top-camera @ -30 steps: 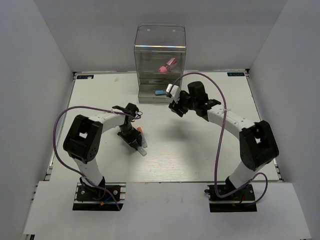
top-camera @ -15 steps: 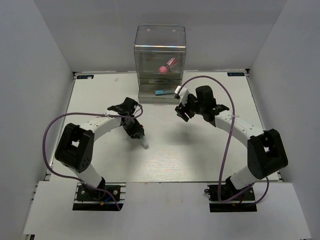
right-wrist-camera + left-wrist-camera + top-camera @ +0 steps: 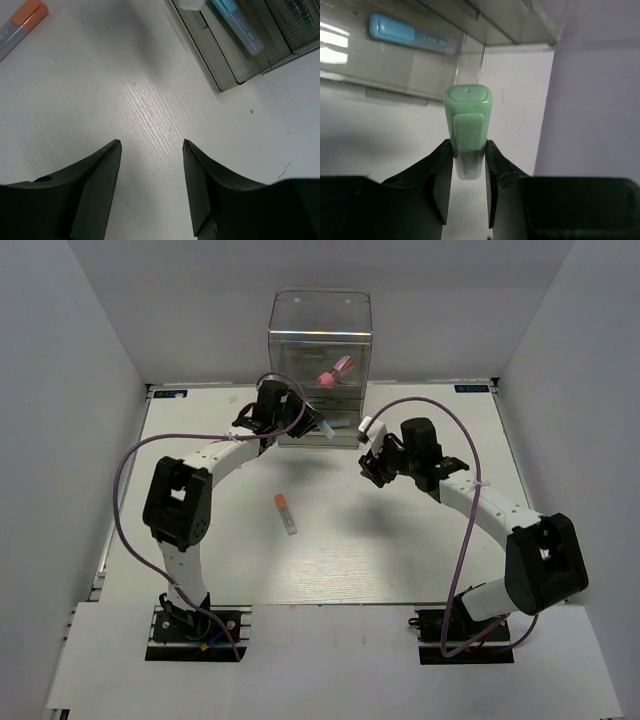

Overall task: Sort the stationery into containers
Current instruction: Pick up the pen from the center of the board, then place the pen in the drawer.

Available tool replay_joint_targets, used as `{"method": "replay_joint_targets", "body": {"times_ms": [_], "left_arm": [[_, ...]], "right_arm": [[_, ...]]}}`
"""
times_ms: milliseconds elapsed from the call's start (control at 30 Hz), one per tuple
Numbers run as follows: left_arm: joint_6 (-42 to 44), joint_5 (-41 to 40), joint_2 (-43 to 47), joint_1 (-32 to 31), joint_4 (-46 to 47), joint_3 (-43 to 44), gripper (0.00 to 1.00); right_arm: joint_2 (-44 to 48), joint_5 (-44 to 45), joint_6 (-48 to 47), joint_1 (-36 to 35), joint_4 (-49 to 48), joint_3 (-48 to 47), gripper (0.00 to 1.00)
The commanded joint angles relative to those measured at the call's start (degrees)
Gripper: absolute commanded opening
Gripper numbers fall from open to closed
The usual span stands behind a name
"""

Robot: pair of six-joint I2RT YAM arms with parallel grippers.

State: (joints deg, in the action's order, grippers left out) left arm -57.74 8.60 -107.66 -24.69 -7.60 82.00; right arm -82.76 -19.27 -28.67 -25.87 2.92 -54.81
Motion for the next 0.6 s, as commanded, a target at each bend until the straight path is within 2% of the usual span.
{"method": "replay_joint_targets", "body": {"times_ms": [0, 33, 167, 267, 367, 500, 567], "left_arm": [[-8.6, -2.4, -4.0, 0.6, 8.4, 2.5, 0.00], [-13.0, -3.8, -5.0, 0.6, 8.4, 3.2, 0.00], [-19.6, -8.0, -8.9, 0.6, 8.4, 4.5, 0.00], [-24.9, -11.6, -9.5, 0.6, 13.3, 2.7, 0.02], [-28.8, -14.5, -9.5, 0.6, 19.4, -0.2, 0.07], [-28.8, -15.5, -11.8, 0.6, 13.6, 4.2, 0.15], [-28.8, -15.5, -12.5, 0.6, 13.6, 4.2, 0.28]], "right_arm": [[3.0, -1.0, 0.9, 0.5, -1.0, 1.3, 0.58], [3.5, -0.9, 1.0, 0.3, -1.1, 1.6, 0.58], [4.4, -0.7, 1.2, 0.7, -1.5, 2.7, 0.58], [4.6, -0.9, 1.0, 0.8, -1.4, 3.2, 0.58], [4.6, -1.6, 1.0, 0.8, -1.4, 3.3, 0.58], [4.3, -2.4, 1.1, 0.8, -1.6, 3.3, 0.58], [4.1, -2.8, 1.0, 0.8, -1.6, 3.4, 0.58]]}}
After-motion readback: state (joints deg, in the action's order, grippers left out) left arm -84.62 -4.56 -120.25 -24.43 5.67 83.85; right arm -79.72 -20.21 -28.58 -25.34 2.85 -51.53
